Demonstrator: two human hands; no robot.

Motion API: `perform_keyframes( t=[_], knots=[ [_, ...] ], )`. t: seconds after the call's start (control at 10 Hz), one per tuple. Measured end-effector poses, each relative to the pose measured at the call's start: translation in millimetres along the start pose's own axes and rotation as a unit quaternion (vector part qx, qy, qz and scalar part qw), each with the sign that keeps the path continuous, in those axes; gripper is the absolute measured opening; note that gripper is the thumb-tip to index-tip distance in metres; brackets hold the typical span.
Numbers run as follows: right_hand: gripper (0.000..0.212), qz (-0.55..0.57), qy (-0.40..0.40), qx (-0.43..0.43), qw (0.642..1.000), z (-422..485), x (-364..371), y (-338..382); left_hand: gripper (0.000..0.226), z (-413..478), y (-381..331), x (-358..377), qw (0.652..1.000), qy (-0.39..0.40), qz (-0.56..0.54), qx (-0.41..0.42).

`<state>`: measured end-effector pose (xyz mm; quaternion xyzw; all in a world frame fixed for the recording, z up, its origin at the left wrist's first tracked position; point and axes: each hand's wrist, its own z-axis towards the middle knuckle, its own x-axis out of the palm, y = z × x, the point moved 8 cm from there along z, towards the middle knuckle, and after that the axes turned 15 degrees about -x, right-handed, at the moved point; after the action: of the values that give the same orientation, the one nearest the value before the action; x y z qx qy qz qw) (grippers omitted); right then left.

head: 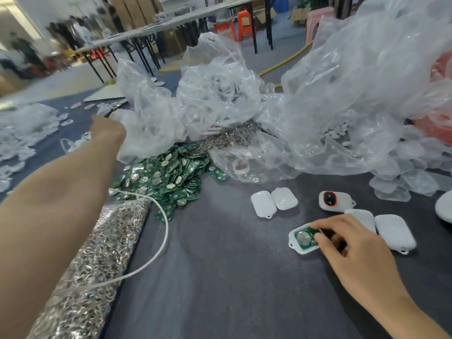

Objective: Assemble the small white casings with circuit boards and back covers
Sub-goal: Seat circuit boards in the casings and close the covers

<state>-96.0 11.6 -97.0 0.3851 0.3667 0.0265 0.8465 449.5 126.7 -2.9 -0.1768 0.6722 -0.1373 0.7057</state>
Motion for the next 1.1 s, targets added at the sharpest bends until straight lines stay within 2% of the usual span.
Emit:
perform_keyframes(
  t=[0.1,0.2,0.3,0.4,0.5,0.6,0.7,0.8,0.9,1.0,1.1],
  knots=[
    [0.027,-0.017,0.000,0.004,1.000,1.2,1.2,3.0,0.046,-9.1,12.2,26.7,0.986,0.070,0.133,0.065],
    [0.027,-0.035,-0.002,0.001,0.999,3.5,4.2,8.1,0.064,-14.3,16.2,35.0,0.974,0.057,0.201,0.094],
    [0.024,-0.081,-0.014,-0.008,0.997,6.0,6.0,13.9,0.049,-24.9,-12.5,29.6,0.971,-0.046,0.189,0.140],
    [0.023,-0.145,-0.022,-0.043,0.988,8.3,7.2,21.2,0.023,-56.0,-47.9,45.9,0.961,-0.008,0.159,0.224],
    [0.017,-0.171,-0.044,-0.069,0.982,8.8,6.3,25.3,0.028,-61.9,-57.8,39.6,0.988,-0.015,0.012,0.151],
    [0.018,-0.173,-0.057,-0.071,0.981,10.3,6.1,25.5,0.035,-76.2,-50.8,-8.6,0.954,-0.182,-0.239,-0.008],
    [0.027,-0.171,-0.059,-0.070,0.981,11.1,9.1,22.1,0.032,-132.2,-122.5,-34.7,0.873,-0.229,-0.306,0.302],
    [0.013,-0.168,-0.061,-0.061,0.982,12.4,5.8,20.9,0.033,-191.6,-196.5,21.4,0.853,0.029,-0.110,0.510],
    [0.020,-0.159,-0.027,-0.052,0.986,11.2,9.8,17.6,0.035,-204.6,-211.8,86.6,0.850,0.108,0.189,0.480],
    [0.024,-0.144,-0.012,-0.051,0.988,11.0,10.3,17.5,0.032,-202.7,-205.4,106.1,0.835,0.070,0.303,0.454],
    [0.022,-0.131,-0.011,-0.052,0.990,11.6,8.9,16.8,0.033,-201.4,-204.7,104.8,0.854,0.055,0.316,0.410]
  ],
)
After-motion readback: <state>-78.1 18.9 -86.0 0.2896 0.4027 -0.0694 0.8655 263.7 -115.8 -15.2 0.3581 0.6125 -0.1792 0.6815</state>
